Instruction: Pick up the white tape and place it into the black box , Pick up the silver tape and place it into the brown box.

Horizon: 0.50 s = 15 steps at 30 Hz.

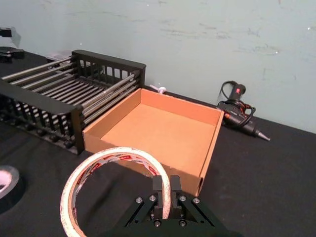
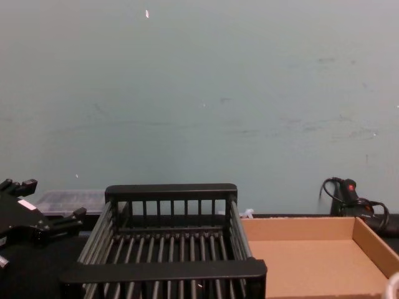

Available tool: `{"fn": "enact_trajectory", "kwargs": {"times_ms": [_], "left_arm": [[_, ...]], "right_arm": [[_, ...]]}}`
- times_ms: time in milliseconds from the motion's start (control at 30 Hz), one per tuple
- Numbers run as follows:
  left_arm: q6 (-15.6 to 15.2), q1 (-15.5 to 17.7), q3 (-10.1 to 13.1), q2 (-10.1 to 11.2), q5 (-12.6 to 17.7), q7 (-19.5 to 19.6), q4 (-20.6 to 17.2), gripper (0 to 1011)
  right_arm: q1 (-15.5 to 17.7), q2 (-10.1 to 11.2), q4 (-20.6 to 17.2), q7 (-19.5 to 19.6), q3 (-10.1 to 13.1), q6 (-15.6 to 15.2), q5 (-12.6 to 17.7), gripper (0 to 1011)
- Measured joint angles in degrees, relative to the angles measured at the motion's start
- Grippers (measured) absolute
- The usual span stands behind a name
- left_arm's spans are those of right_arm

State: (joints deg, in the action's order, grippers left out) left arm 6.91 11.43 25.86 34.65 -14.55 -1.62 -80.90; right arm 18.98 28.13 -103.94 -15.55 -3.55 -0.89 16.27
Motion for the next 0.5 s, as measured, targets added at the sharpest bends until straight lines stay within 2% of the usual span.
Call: {"fn": "enact_trajectory", "kwargs": {"times_ms": [500], "left_arm": [[0.0, 0.0, 0.0, 0.0, 0.0, 0.0, 0.0, 1001]], "right_arm": [[-8.5, -3.3, 2.1, 0.2, -3.1, -4.9, -3.3, 96]]}}
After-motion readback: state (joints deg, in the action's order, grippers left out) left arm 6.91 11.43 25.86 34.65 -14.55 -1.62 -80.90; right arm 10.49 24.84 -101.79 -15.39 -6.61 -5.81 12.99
